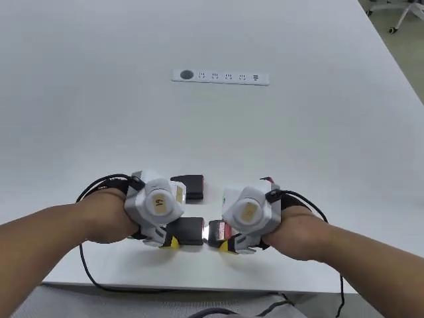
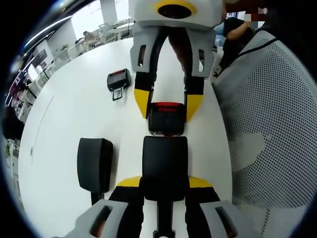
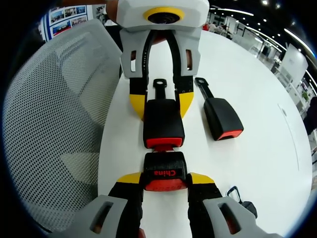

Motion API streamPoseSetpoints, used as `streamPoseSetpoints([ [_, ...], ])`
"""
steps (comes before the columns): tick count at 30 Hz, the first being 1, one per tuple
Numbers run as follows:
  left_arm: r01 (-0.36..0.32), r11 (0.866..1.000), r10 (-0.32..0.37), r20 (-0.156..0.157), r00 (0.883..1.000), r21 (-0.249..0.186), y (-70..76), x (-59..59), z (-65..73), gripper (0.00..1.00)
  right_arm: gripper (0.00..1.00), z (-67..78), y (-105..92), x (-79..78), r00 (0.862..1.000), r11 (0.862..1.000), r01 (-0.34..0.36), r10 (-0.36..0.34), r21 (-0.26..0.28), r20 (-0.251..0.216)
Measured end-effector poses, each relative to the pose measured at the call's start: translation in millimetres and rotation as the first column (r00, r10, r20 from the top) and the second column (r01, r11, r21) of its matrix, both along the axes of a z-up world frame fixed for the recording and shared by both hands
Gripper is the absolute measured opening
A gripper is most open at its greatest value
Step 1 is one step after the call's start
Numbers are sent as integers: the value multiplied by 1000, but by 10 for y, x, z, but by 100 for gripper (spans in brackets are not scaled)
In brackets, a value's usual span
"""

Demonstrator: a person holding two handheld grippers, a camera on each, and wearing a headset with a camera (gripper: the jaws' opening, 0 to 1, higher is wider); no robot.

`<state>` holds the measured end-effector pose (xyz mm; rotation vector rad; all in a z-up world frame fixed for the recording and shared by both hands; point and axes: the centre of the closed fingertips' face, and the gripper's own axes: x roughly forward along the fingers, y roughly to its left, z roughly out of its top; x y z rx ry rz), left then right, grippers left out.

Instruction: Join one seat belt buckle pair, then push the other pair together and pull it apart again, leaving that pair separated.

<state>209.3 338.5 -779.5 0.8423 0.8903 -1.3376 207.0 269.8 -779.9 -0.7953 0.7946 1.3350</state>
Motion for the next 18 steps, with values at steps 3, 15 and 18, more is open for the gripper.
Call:
streamPoseSetpoints([
  [3,-5,1000,5,0,1000,4,25,11,-22,32,31,-10,-6,7,1000,1000,5,-5,2,2],
  [15,-1,1000,1,-2,1000,26,23,-4,-47,33,32,-25,18,11,1000,1000,16,-16,-6,-9],
  [18,-5,1000,5,-5,1000,20,6,-22,-40,33,32,-28,18,-2,1000,1000,18,-18,-5,-18],
])
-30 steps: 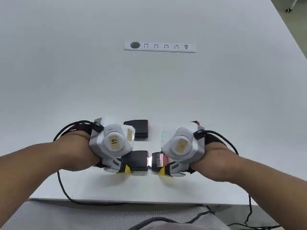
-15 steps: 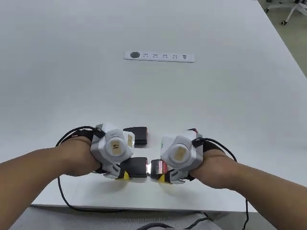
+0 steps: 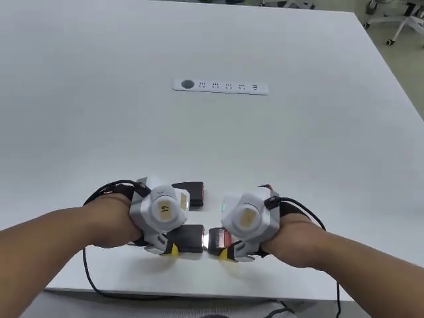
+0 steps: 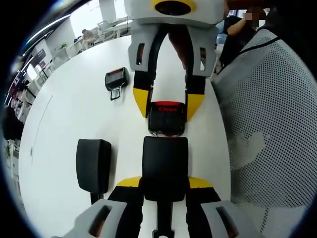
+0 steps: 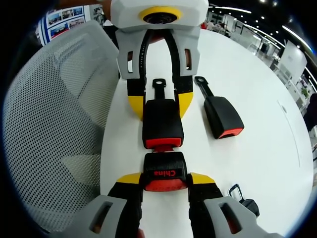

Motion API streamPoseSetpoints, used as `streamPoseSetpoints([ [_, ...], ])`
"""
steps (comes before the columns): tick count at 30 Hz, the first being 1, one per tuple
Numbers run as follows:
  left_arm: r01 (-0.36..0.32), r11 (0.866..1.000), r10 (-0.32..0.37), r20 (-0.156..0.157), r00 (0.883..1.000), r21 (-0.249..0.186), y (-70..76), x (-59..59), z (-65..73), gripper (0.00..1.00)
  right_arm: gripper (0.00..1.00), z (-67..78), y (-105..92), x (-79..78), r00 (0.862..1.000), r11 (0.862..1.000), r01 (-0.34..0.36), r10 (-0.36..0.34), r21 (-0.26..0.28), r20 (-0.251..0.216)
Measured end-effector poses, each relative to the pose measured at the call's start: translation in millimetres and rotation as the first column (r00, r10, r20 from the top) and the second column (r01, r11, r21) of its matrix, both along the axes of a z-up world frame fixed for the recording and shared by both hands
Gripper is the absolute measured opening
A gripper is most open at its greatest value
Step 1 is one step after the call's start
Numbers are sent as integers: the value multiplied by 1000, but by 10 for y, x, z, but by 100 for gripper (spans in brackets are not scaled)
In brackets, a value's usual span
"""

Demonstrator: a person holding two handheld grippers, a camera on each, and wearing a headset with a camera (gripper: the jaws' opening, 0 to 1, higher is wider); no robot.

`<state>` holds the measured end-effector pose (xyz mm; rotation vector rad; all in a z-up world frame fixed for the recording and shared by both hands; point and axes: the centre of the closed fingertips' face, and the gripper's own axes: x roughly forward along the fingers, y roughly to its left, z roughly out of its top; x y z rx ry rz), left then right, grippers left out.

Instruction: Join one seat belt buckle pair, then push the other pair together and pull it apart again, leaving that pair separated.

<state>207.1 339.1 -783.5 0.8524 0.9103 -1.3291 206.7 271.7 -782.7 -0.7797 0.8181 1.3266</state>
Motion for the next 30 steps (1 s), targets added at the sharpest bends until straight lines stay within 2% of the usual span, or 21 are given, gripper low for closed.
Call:
streamPoseSetpoints([
  [4,-6,1000,6,-7,1000,-9,35,32,-16,34,33,13,11,-18,1000,1000,-3,3,1,-6],
  [8,-2,1000,2,-3,1000,11,46,11,-15,34,33,48,2,-19,1000,1000,-1,1,13,-9],
  [13,-46,998,46,-4,999,-31,35,20,121,38,36,237,23,11,1000,999,9,-9,51,6],
  [16,-63,996,63,-8,998,-57,17,20,262,40,37,322,23,67,1000,998,6,-7,70,14],
  [18,-72,994,72,-5,997,-78,15,72,324,41,38,417,17,108,1000,996,11,-13,85,22],
  [21,-75,993,78,23,997,-94,-19,160,438,41,38,459,-44,208,999,996,19,-23,89,35],
  [24,-76,992,80,35,996,-102,-39,285,456,43,38,456,-115,330,998,995,42,-45,88,40],
  [26,-77,992,82,45,996,-99,-34,392,441,43,38,452,-153,404,998,996,47,-51,80,44],
  [27,-83,991,88,51,995,-101,-12,489,440,44,38,452,-183,453,997,996,50,-54,78,49],
  [30,-99,989,106,61,992,-110,-30,623,457,45,39,441,-282,579,996,997,56,-60,60,64],
])
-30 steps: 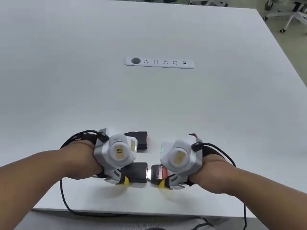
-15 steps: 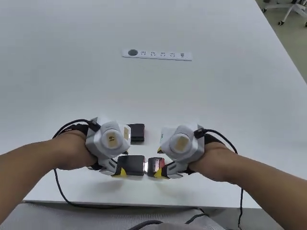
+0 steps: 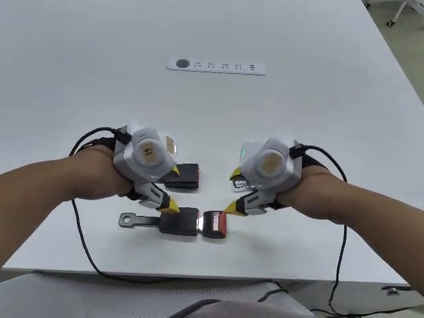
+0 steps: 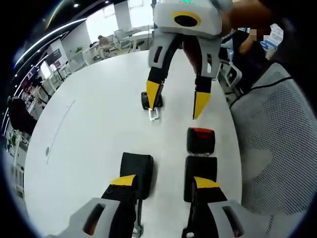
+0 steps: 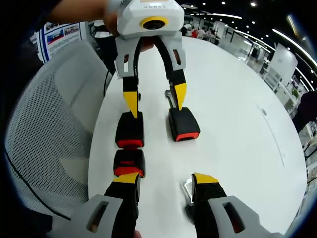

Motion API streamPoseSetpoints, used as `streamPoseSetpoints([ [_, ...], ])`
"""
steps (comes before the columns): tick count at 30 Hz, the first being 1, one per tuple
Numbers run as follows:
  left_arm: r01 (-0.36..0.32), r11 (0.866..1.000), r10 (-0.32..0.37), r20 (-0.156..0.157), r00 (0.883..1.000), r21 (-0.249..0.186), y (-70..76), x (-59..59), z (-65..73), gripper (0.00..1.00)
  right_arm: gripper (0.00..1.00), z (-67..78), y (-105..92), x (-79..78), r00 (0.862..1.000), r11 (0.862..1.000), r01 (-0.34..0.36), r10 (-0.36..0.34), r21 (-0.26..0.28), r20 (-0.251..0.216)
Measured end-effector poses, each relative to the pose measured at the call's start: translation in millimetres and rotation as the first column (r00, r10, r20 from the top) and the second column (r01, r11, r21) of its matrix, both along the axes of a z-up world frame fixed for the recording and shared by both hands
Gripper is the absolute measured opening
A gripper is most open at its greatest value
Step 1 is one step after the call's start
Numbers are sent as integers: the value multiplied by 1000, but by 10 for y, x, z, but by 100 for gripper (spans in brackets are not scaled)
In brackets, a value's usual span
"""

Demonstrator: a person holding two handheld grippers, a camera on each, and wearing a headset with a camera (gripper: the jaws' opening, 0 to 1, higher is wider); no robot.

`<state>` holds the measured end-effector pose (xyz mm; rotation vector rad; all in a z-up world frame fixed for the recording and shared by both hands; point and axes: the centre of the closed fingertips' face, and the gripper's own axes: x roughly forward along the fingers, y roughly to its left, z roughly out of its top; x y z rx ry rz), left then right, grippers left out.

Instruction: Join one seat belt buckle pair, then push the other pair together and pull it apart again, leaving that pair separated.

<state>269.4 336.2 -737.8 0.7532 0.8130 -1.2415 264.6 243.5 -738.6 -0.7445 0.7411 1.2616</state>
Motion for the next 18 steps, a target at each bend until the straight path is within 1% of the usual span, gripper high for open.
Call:
streamPoseSetpoints([
  [1,-6,1000,6,3,1000,-1,4,56,1,45,40,-11,-33,26,1000,1000,2,-2,-5,0],
  [4,-15,1000,15,9,1000,3,7,163,-16,46,41,-41,-172,145,1000,1000,11,-11,-23,13],
  [5,-16,1000,16,10,1000,7,5,178,-24,47,41,-53,-208,175,1000,1000,12,-12,-27,15],
  [6,-14,1000,14,11,1000,12,17,220,-47,47,41,-89,-282,251,1000,999,19,-19,-37,18],
  [8,-13,1000,12,10,1000,23,41,288,-90,48,42,-82,-362,310,1000,999,21,-20,-49,25],
  [10,-4,999,4,6,1000,33,56,317,-123,48,41,-74,-414,351,1000,999,20,-19,-43,25],
  [11,0,999,-1,2,1000,39,31,290,-108,48,42,-82,-457,392,999,999,24,-23,-45,26],
  [12,3,999,-3,-2,1000,41,38,299,-127,48,42,-89,-490,420,999,999,24,-22,-48,30],
  [14,11,999,-11,-9,1000,45,64,329,-196,48,42,-102,-540,440,999,998,24,-23,-54,23],
  [15,15,998,-15,-17,1000,56,95,338,-251,48,42,-129,-571,451,1000,998,19,-19,-60,15],
  [18,22,998,-20,-32,999,63,105,363,-329,47,43,-194,-615,466,1000,997,7,-7,-81,7],
])
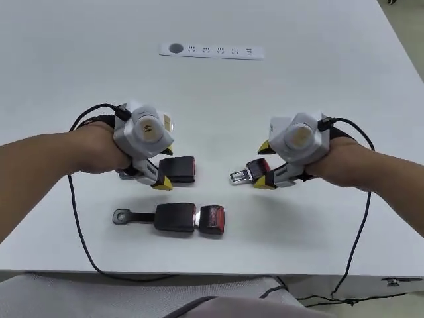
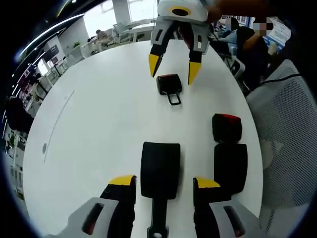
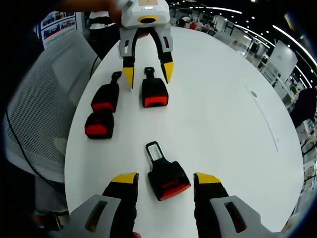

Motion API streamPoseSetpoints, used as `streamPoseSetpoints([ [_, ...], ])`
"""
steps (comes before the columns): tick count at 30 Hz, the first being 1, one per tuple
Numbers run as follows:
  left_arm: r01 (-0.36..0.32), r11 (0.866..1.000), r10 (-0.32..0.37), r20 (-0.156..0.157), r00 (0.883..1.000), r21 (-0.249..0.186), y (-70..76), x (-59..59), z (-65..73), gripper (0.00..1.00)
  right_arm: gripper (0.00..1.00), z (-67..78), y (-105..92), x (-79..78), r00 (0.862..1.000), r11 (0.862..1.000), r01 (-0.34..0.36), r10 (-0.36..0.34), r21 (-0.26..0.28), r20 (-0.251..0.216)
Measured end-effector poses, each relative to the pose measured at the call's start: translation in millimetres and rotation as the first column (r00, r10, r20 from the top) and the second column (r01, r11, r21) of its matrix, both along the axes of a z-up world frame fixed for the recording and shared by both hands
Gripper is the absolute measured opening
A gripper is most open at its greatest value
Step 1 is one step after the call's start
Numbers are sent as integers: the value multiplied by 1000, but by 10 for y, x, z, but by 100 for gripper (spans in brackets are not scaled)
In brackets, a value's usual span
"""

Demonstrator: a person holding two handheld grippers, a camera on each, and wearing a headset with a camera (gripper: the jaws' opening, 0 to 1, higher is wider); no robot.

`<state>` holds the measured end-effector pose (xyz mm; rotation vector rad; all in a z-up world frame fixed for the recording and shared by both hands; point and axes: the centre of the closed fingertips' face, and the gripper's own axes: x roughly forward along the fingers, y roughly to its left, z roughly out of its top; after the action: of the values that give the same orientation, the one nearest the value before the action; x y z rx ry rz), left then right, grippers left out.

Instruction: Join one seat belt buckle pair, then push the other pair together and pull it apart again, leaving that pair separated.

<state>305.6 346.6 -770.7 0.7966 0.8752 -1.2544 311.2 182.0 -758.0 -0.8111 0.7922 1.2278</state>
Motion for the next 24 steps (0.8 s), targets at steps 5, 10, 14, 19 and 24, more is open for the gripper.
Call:
streamPoseSetpoints([
  [5,17,1000,-17,-20,1000,7,-10,38,-97,44,41,-106,-26,0,999,998,-47,47,-45,-5],
  [10,32,999,-32,-35,999,9,-56,32,-130,38,34,-198,-72,12,998,997,-55,54,-62,-26],
  [14,35,999,-35,-35,999,-4,-67,39,-137,35,32,-213,-72,-48,998,996,-60,58,-65,-27],
  [19,41,999,-41,-36,998,-2,-67,25,-127,35,32,-218,-77,-25,998,997,-57,55,-55,-37],
  [24,52,998,-52,-30,998,23,-83,0,-116,34,32,-219,-80,-29,997,997,-65,62,-49,-45],
])
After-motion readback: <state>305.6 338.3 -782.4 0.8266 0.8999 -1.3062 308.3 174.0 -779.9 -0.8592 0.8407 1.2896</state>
